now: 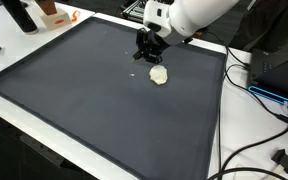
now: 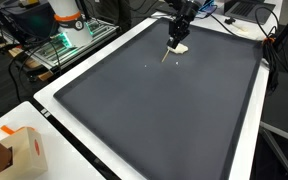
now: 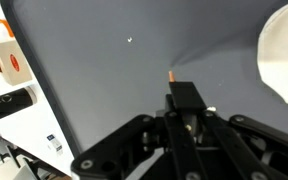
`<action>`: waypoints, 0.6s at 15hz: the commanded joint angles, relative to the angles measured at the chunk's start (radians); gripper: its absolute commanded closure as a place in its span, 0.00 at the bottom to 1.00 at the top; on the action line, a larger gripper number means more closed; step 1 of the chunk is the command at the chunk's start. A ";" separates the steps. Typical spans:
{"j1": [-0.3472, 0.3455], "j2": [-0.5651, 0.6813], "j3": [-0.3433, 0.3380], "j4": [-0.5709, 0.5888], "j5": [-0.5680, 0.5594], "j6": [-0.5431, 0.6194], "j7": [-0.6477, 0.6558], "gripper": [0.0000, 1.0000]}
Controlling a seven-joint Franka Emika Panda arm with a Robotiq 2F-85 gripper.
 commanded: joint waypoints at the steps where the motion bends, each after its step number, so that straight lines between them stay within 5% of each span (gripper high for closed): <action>1: 0.023 0.026 -0.005 0.021 -0.041 -0.031 0.015 0.97; 9: 0.031 0.028 0.010 0.021 -0.052 -0.018 -0.040 0.97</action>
